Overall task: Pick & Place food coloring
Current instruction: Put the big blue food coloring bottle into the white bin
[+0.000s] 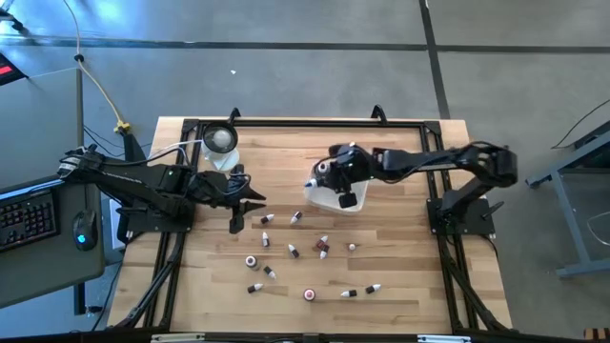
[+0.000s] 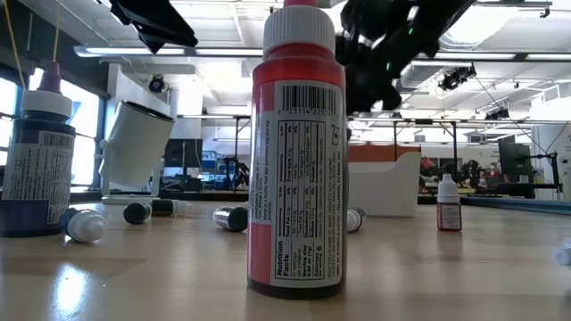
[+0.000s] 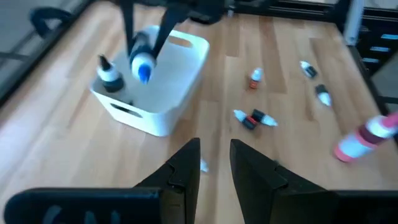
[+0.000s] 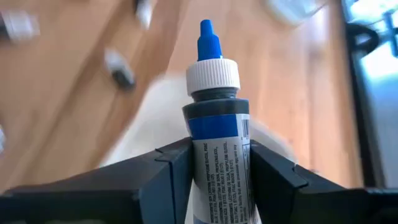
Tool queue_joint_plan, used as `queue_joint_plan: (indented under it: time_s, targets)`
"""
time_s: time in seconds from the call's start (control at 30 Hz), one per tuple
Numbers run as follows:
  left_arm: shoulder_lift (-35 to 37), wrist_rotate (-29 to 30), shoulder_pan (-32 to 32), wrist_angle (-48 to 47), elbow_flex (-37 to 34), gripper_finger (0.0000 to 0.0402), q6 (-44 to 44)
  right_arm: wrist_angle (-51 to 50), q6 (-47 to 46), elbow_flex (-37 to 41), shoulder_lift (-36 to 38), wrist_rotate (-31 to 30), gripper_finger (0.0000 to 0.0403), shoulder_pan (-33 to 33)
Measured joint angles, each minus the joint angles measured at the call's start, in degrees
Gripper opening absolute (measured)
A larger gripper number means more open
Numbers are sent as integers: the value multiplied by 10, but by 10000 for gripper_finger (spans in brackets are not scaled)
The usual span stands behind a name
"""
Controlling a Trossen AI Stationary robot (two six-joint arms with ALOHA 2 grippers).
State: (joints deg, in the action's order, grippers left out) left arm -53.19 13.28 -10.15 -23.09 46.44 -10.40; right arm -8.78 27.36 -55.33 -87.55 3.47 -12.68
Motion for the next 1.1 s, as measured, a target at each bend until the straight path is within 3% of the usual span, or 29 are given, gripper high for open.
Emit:
queue_joint_plan:
  time_s: [0.13,0.23,0.4,0.53,0.73,0.9,1.1]
  targets:
    - [-10,43,0,33,0,88,46,-8,-65,0,54,25,127,4]
    - [-24,66,0,87,-1,88,124,-15,-91,0,88,98,127,5]
    - [-67,48,0,218,0,88,224,39,-178,-1,103,163,127,8]
    - [-111,36,0,316,0,88,277,99,-192,-1,100,166,127,27]
    - [-157,38,0,410,0,88,298,108,-183,-1,99,169,127,58]
    - [-171,34,0,458,0,88,298,113,-182,-1,99,165,127,75]
    - [-172,-25,0,465,0,88,297,132,-181,-1,99,165,127,80]
